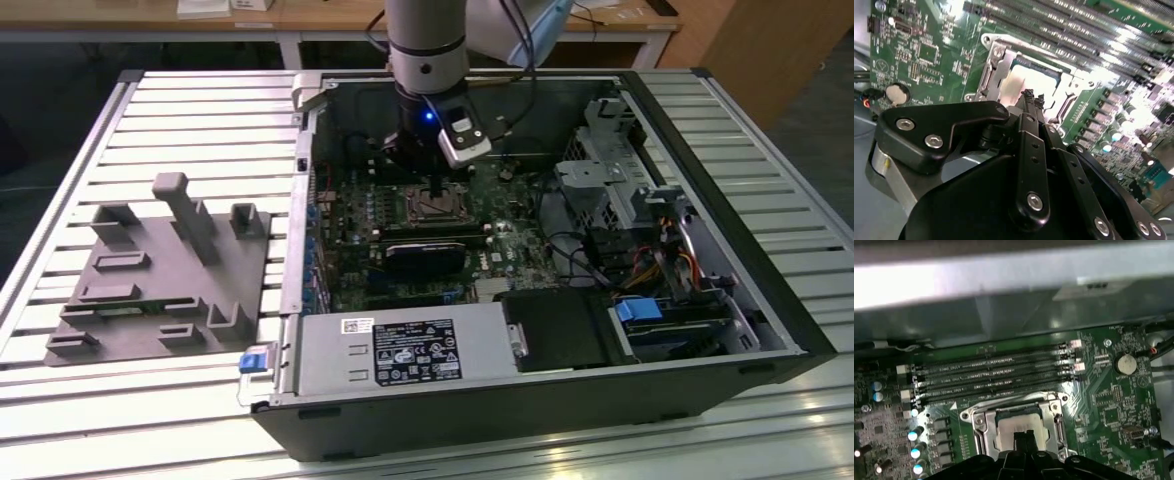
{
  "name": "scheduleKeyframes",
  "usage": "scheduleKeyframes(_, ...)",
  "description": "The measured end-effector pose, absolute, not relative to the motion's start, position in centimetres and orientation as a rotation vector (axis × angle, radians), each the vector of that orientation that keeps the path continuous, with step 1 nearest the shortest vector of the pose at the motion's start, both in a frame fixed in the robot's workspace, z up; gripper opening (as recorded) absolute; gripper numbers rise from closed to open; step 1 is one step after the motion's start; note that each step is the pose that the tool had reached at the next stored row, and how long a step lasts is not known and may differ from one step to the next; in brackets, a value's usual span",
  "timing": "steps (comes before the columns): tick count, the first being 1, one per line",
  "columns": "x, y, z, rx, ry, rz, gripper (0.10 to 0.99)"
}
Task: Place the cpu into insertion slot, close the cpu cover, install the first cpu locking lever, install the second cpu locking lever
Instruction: 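Install the first cpu locking lever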
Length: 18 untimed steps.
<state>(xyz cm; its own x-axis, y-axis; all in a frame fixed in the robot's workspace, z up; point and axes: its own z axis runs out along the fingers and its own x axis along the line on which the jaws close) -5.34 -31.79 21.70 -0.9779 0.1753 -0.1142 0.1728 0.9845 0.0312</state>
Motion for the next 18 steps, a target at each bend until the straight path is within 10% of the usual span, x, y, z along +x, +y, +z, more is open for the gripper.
scheduleKeyframes(18,-5.3,-32.8,23.5,0.276,3.011,0.025,0.102)
